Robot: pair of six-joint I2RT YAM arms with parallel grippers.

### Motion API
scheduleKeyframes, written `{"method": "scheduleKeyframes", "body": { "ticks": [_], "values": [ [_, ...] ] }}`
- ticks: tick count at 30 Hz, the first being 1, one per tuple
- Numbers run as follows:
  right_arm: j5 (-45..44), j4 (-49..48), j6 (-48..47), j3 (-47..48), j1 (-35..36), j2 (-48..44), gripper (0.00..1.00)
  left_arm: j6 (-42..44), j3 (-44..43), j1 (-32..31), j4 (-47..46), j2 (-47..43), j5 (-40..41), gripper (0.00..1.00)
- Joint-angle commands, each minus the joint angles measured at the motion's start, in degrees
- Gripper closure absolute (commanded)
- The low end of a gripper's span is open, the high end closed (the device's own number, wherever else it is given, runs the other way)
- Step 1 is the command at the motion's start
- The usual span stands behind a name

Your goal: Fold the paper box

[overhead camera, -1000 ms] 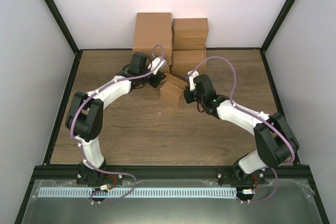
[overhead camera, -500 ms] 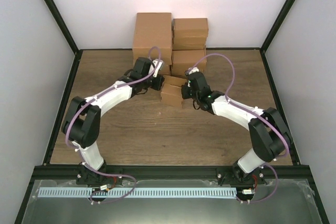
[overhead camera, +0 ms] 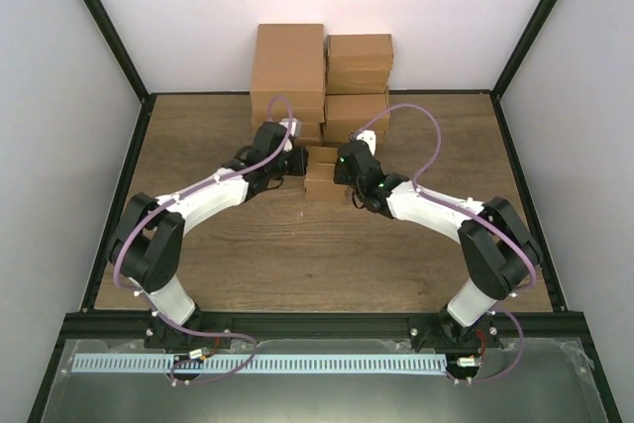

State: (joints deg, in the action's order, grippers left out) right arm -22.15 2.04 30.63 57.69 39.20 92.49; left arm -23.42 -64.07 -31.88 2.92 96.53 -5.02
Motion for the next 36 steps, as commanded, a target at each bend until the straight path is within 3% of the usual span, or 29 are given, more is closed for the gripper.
{"method": "scheduleKeyframes", "body": {
  "ticks": [1,22,36],
  "values": [
    [-0.8,1.3,6.4,1.9,1.7,2.1,0.99,-5.3,1.5,-2.2,-2.9,-1.5,1.3,0.96],
    [-1.4,-4.1,2.2,-6.4,3.0,1.3,0.99,-11.7,8.5,-6.7,-6.5,-4.0,8.1,0.96],
    [1.7,-7.5,-5.0,-7.9,3.0,-0.6,0.99,-22.8,3.2,-8.9,1.4,-3.1,15.5,0.96]
  ]
}}
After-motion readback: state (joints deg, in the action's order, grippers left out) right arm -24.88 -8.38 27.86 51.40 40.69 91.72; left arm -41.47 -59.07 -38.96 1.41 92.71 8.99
